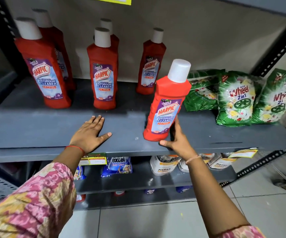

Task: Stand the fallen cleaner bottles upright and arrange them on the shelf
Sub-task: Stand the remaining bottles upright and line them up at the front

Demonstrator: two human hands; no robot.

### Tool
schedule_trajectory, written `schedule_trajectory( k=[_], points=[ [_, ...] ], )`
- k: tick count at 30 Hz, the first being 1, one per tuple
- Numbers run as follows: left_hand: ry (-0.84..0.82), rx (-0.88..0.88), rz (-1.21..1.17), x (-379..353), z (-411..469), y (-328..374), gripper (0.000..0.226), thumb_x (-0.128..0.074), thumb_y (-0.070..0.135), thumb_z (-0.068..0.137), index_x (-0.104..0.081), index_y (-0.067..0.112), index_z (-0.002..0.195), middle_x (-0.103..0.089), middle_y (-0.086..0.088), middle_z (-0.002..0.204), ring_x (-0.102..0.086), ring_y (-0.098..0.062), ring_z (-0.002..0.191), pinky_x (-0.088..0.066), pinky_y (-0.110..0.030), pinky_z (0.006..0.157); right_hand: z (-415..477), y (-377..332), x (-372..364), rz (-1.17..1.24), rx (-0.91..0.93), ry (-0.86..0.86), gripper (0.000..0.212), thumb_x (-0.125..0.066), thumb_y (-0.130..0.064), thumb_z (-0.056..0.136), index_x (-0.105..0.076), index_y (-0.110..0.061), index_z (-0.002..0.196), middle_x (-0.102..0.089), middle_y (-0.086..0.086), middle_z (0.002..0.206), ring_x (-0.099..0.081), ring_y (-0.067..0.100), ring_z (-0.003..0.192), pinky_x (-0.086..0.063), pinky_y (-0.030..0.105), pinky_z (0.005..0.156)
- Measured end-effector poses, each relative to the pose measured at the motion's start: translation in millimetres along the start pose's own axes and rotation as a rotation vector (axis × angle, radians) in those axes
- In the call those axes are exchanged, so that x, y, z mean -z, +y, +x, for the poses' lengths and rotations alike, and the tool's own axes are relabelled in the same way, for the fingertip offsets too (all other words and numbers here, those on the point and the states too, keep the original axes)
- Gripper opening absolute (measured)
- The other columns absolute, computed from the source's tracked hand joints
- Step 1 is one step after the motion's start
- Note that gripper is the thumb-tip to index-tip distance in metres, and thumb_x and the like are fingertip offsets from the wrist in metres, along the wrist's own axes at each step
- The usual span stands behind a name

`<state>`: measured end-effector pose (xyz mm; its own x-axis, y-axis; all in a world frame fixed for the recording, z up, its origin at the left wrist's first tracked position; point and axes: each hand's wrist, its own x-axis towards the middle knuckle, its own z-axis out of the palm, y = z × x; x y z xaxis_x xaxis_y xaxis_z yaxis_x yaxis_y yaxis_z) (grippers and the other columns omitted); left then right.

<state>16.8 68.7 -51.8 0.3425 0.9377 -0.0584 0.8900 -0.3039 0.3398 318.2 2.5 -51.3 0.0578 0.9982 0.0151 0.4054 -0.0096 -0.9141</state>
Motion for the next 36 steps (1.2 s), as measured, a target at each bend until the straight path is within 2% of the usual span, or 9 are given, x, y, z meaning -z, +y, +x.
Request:
schedule_trajectory(
  k=[2, 5, 8, 13, 18, 24, 28, 32, 36],
  points=[
    [0.016, 0.013, -0.040, 2, -2, -8, 0.069, -0.038, 0.046, 0.093, -0.012, 0.012, 0.147, -0.008, -0.005, 0.159, -0.002, -0.017, 0.147, -0.003, -0.034, 0.120, -21, -3, -12, -0.141, 0.080, 0.249, 0.104, -0.076, -0.010, 0.068, -0.005, -0.014, 0.144, -0.015, 0.008, 0.154, -0.016, 0.017, 0.141, -0.016, 0.029, 0.116],
    [0.032, 0.043, -0.031, 9, -9, -30, 0.068, -0.038, 0.046, 0.093, -0.013, 0.013, 0.147, -0.009, -0.005, 0.159, -0.003, -0.018, 0.147, -0.004, -0.035, 0.121, -58, -8, -59, -0.414, 0.459, 0.601, 0.061, -0.063, -0.023, 0.078, -0.036, -0.009, 0.131, -0.038, 0.015, 0.139, -0.033, 0.023, 0.129, -0.021, 0.023, 0.112],
    [0.038, 0.078, -0.004, 18, -20, -58, 0.070, -0.039, 0.048, 0.092, -0.013, 0.012, 0.147, -0.009, -0.006, 0.159, -0.003, -0.020, 0.147, -0.005, -0.036, 0.121, -55, -23, -112, -0.476, 0.610, 0.365, 0.041, -0.056, -0.027, 0.083, -0.049, -0.010, 0.120, -0.052, 0.015, 0.131, -0.046, 0.023, 0.120, -0.034, 0.030, 0.104],
    [0.066, 0.208, 0.034, 42, -46, -121, 0.073, -0.039, 0.052, 0.091, -0.014, 0.013, 0.147, -0.012, -0.007, 0.159, -0.006, -0.022, 0.147, -0.009, -0.038, 0.121, 23, -70, -150, -0.230, 0.200, 0.009, 0.065, -0.059, -0.021, 0.085, -0.026, -0.008, 0.140, -0.026, 0.011, 0.151, -0.024, 0.020, 0.139, -0.011, 0.014, 0.107],
    [0.099, 0.262, 0.052, 47, -53, -153, 0.075, -0.043, 0.051, 0.090, -0.014, 0.011, 0.146, -0.013, -0.009, 0.158, -0.006, -0.023, 0.147, -0.008, -0.037, 0.121, 105, -82, -152, -0.002, -0.027, 0.043, 0.079, -0.067, -0.013, 0.079, -0.020, -0.008, 0.141, -0.034, 0.013, 0.147, -0.035, 0.021, 0.132, -0.027, 0.025, 0.106],
    [0.120, 0.260, 0.051, 40, -48, -161, 0.077, -0.041, 0.055, 0.088, -0.013, 0.014, 0.147, -0.010, -0.005, 0.159, -0.004, -0.021, 0.147, -0.006, -0.038, 0.120, 153, -80, -160, 0.179, -0.049, 0.022, 0.058, -0.071, 0.004, 0.069, -0.046, -0.004, 0.120, -0.056, 0.018, 0.126, -0.055, 0.023, 0.103, -0.048, 0.020, 0.080],
    [0.102, 0.264, 0.061, 40, -49, -160, 0.077, -0.038, 0.056, 0.089, -0.011, 0.014, 0.147, -0.008, -0.004, 0.159, -0.002, -0.021, 0.147, -0.006, -0.039, 0.121, 143, -75, -161, 0.113, -0.043, 0.036, 0.055, -0.072, 0.000, 0.068, -0.050, -0.006, 0.119, -0.060, 0.015, 0.122, -0.056, 0.023, 0.105, -0.044, 0.038, 0.096],
    [0.092, 0.264, 0.084, 43, -50, -156, 0.076, -0.037, 0.055, 0.090, -0.011, 0.012, 0.147, -0.007, -0.007, 0.159, -0.003, -0.022, 0.147, -0.007, -0.039, 0.121, 100, -67, -161, 0.130, 0.009, 0.011, 0.050, -0.071, 0.003, 0.068, -0.053, -0.007, 0.114, -0.059, 0.003, 0.112, -0.056, 0.017, 0.097, -0.046, 0.032, 0.091],
    [0.094, 0.267, 0.079, 45, -51, -152, 0.075, -0.037, 0.053, 0.090, -0.011, 0.010, 0.147, -0.007, -0.007, 0.159, -0.003, -0.022, 0.147, -0.006, -0.039, 0.121, 60, -64, -162, 0.193, 0.044, -0.032, 0.051, -0.071, 0.004, 0.067, -0.052, -0.022, 0.107, -0.061, -0.003, 0.108, -0.059, 0.006, 0.090, -0.047, 0.007, 0.076]
  ],
)
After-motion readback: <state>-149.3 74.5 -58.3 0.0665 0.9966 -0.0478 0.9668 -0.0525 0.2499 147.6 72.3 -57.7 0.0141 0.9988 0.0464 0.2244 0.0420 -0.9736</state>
